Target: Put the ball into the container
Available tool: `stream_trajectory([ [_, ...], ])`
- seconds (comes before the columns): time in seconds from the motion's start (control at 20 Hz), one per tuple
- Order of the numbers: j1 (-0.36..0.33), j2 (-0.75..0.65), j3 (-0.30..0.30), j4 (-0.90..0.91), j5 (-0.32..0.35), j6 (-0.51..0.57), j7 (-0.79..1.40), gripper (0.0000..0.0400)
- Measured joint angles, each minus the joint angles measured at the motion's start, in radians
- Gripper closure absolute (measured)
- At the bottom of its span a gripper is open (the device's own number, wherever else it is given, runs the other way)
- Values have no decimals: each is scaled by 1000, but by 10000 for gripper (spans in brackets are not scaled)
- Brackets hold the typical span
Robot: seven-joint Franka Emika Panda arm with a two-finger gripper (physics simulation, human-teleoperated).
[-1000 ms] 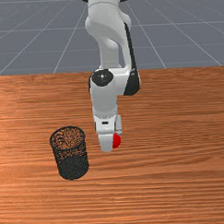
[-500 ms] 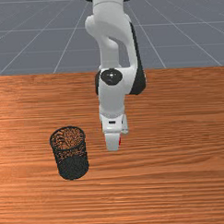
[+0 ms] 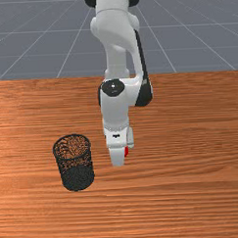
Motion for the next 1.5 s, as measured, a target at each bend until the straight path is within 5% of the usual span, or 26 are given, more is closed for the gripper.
stream_trajectory([
  [0.35,23,0,5,1,3,6,29,0],
  [0.4,30,0,2,1,-1,6,36,118],
  [0.85,38,-69,-8,-63,-10,35,45,121],
  [1.5,38,-306,-7,-85,-10,-166,45,121],
])
